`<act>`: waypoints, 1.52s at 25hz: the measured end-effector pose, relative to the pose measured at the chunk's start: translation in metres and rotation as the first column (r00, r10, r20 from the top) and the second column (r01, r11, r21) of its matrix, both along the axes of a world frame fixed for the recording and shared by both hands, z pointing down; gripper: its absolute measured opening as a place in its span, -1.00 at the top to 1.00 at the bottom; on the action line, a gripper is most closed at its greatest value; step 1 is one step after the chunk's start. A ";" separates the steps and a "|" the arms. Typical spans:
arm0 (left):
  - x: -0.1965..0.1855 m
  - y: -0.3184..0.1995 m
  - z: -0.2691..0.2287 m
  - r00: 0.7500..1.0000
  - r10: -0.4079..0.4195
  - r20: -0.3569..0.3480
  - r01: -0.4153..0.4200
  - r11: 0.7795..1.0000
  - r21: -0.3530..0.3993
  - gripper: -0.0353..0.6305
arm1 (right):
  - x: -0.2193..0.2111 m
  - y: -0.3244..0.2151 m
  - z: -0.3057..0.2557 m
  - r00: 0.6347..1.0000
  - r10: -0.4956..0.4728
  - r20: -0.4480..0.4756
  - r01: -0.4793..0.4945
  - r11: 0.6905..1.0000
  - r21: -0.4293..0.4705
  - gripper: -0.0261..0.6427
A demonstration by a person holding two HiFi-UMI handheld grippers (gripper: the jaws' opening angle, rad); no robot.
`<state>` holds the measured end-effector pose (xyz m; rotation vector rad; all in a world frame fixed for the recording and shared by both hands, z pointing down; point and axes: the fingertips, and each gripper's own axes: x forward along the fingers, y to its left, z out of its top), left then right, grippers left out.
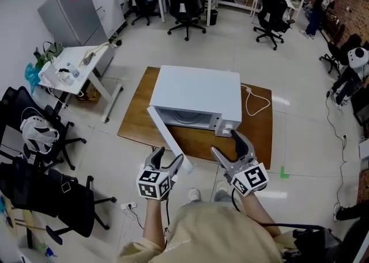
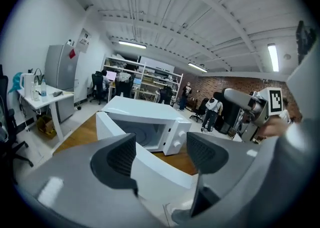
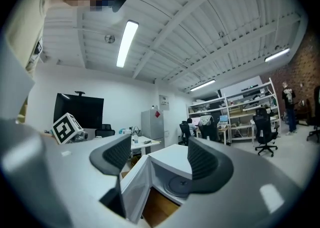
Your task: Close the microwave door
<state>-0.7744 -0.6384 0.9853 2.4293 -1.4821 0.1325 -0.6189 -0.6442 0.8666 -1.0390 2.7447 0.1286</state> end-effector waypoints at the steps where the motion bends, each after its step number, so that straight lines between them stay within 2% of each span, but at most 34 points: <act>1: 0.003 -0.002 0.007 1.000 0.000 -0.007 0.000 1.000 -0.022 -0.07 | 0.004 -0.005 0.000 1.000 -0.003 0.004 0.003 1.000 0.001 -0.11; 6: 0.023 -0.024 0.036 1.000 -0.023 -0.010 0.022 0.994 -0.107 -0.02 | 0.036 -0.033 0.002 1.000 0.010 0.026 -0.010 1.000 -0.009 -0.10; 13: 0.051 -0.068 0.062 0.999 -0.018 0.035 0.024 0.982 -0.189 -0.02 | 0.073 -0.082 0.003 0.999 0.021 0.028 -0.020 0.999 -0.039 -0.10; 16: 0.062 -0.087 0.071 0.998 -0.047 0.053 0.057 0.975 -0.213 -0.02 | 0.093 -0.104 -0.002 0.999 0.030 0.028 -0.029 0.999 -0.046 -0.10; 19: 0.063 -0.108 0.070 0.993 -0.098 0.070 0.110 0.973 -0.202 0.02 | 0.111 -0.126 -0.003 0.999 0.034 0.029 -0.032 0.998 -0.057 -0.10; 24: 0.064 -0.133 0.069 0.989 -0.132 0.068 0.143 0.971 -0.190 0.12 | 0.129 -0.157 0.000 0.998 0.043 0.035 -0.040 0.996 -0.080 -0.09; 28: 0.076 -0.154 0.060 0.992 -0.129 0.011 0.129 0.979 -0.161 0.15 | 0.138 -0.176 -0.004 0.998 0.048 0.035 -0.045 0.996 -0.082 -0.09; 31: 0.089 -0.173 0.054 0.993 -0.115 -0.002 0.113 0.983 -0.146 0.15 | 0.143 -0.191 -0.005 0.998 0.058 0.031 -0.055 0.994 -0.094 -0.09; 36: 0.105 -0.198 0.053 0.992 -0.074 0.103 0.086 0.989 -0.117 0.15 | 0.147 -0.202 -0.009 0.995 0.096 0.017 -0.093 0.991 -0.100 -0.09; 38: 0.105 -0.207 0.050 0.992 -0.064 0.107 0.075 0.992 -0.100 0.15 | 0.145 -0.206 -0.012 0.993 0.115 0.014 -0.113 0.989 -0.099 -0.09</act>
